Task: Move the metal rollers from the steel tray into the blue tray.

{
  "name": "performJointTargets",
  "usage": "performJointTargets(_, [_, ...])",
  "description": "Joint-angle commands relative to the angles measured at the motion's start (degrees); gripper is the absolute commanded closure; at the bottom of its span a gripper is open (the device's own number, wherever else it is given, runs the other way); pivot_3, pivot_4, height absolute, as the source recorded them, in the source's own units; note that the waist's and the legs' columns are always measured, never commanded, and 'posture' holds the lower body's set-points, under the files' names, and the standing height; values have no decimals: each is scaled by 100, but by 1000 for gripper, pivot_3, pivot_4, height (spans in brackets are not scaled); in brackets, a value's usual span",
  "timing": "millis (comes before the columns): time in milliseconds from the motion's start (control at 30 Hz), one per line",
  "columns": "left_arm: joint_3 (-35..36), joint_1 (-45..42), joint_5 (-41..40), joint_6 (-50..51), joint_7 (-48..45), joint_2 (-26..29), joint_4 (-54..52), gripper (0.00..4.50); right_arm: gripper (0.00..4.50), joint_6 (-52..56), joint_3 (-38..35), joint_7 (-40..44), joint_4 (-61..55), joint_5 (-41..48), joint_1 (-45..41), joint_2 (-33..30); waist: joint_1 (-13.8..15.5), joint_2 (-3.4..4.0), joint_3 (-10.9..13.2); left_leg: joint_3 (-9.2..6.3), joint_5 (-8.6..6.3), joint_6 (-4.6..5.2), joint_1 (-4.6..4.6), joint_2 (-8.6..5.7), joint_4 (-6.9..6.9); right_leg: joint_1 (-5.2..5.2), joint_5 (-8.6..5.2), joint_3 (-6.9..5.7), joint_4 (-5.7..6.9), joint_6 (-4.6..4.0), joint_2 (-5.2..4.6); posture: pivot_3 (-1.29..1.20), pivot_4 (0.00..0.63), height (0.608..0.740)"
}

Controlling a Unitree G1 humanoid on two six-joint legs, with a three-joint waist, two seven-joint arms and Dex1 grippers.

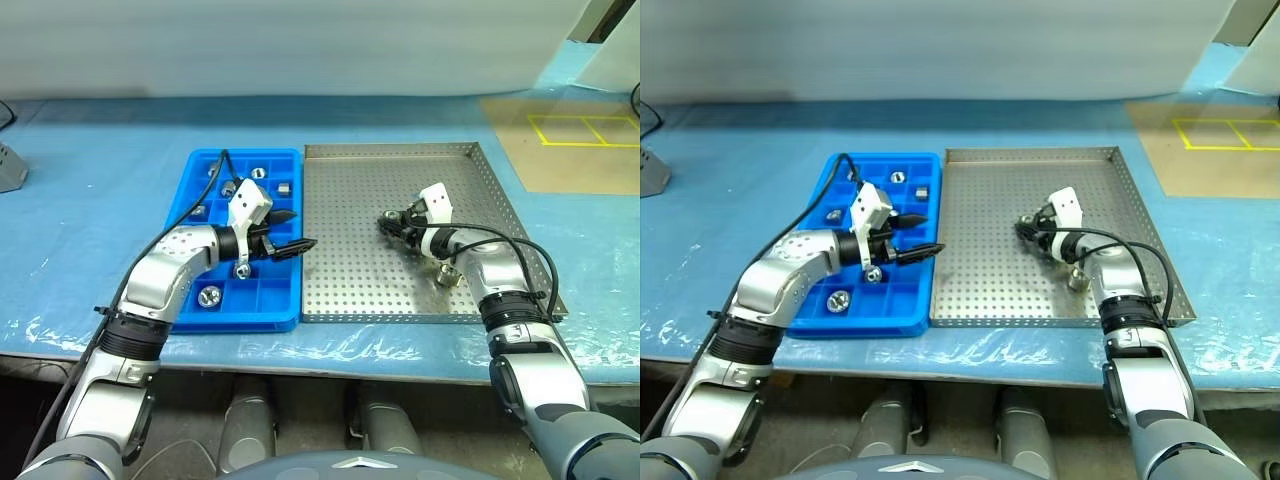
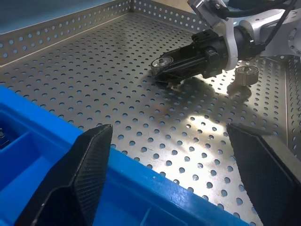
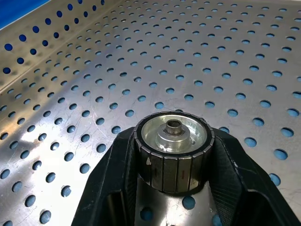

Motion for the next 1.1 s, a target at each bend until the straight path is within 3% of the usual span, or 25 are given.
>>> performJointTargets(33, [438, 74, -288, 127, 5, 149, -423, 424, 2844, 79, 9, 57, -497, 84, -179, 16, -11, 1, 0, 0, 0, 0, -1, 0, 0, -1, 0, 0, 0, 0, 0, -59, 150, 740])
performJointTargets(300, [969, 146, -369, 241, 18, 693, -543, 424, 2844, 649, 441, 632, -1690, 299, -296, 309, 0, 2, 1, 1, 1, -2, 3, 5, -7, -4, 0, -1, 1, 0, 2, -6, 150, 740])
performJointTargets(433, [1291, 520, -386, 311, 15, 1108, -844, 424, 2844, 871, 793, 973, -2005, 524, -474, 820, 37, 1, 1, 0, 0, -1, 0, 4, -11, -3, -1, -2, -7, 0, 0, 80, 150, 740])
performJointTargets(700, [1898, 1430, -665, 677, 426, 1324, -1712, 424, 2844, 812, 1145, 1357, -1800, 522, -715, 1247, 297, 2, 2, -1, 0, -3, -8, 4, -28, -9, -4, -7, -23, -4, -1, 187, 150, 740])
performJointTargets(933, [1938, 1798, -852, 900, 821, 1194, -2272, 424, 2844, 320, 1142, 1288, -827, 223, -878, 1348, 461, 2, 2, -4, 1, -7, 0, 5, -29, -3, -4, -8, -20, -2, -1, 226, 150, 740])
performJointTargets(967, [1939, 1820, -872, 919, 851, 1193, -2308, 424, 2057, 264, 1124, 1270, -750, 203, -896, 1353, 467, 2, 2, -4, 2, -9, -2, 5, -30, -4, -4, -8, -20, -2, -1, 225, 150, 740])
performJointTargets(1100, [1927, 1821, -928, 956, 904, 1220, -2313, 424, 927, 404, 1160, 1394, -832, 251, -859, 1348, 461, 2, 2, -5, 3, -11, -1, 5, -32, -5, -4, -8, -19, -2, -1, 211, 150, 740])
